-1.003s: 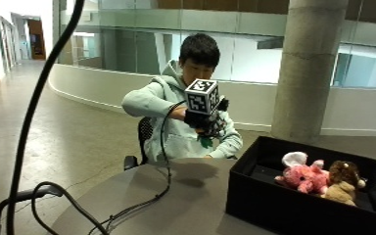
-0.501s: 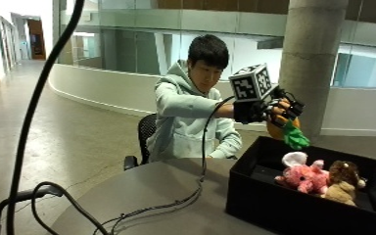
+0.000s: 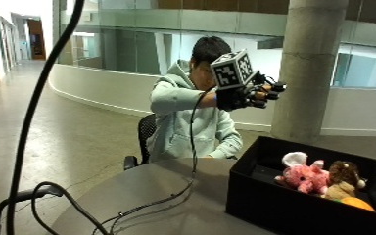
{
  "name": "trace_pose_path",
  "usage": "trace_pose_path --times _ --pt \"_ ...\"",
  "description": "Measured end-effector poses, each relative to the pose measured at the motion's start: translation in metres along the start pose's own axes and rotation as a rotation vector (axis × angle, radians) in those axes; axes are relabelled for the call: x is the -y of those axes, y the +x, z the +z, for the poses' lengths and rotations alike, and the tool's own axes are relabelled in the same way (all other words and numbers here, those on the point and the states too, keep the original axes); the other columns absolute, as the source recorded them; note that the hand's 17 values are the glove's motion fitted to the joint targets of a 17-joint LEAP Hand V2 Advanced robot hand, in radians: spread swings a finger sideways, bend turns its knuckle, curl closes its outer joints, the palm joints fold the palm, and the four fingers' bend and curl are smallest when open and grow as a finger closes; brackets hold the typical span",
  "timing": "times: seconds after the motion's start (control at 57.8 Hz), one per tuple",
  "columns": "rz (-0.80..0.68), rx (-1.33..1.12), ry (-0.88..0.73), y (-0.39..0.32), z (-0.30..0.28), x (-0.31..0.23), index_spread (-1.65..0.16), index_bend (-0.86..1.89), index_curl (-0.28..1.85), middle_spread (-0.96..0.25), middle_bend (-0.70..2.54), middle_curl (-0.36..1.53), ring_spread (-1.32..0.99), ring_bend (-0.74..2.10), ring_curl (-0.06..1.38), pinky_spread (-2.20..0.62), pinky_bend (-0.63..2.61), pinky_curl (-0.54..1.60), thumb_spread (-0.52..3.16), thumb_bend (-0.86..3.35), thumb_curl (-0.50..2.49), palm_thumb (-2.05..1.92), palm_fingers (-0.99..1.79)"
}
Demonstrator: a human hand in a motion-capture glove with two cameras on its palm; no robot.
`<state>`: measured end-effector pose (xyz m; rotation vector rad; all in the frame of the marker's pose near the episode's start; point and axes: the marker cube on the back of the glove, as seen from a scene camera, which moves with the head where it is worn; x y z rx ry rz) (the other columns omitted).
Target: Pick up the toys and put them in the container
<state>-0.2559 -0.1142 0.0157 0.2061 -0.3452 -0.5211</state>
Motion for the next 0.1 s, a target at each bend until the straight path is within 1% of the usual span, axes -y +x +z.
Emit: trace_pose_path --times 0.104 --pt "-0.065 0.171 0.051 -0.018 -0.031 -0.033 -0.34 0.15 0.44 -0.06 0.09 0.31 -0.09 0.15 0.28 0.00 0.62 0.35 1.39 -0.01 0.50 0.17 -0.26"
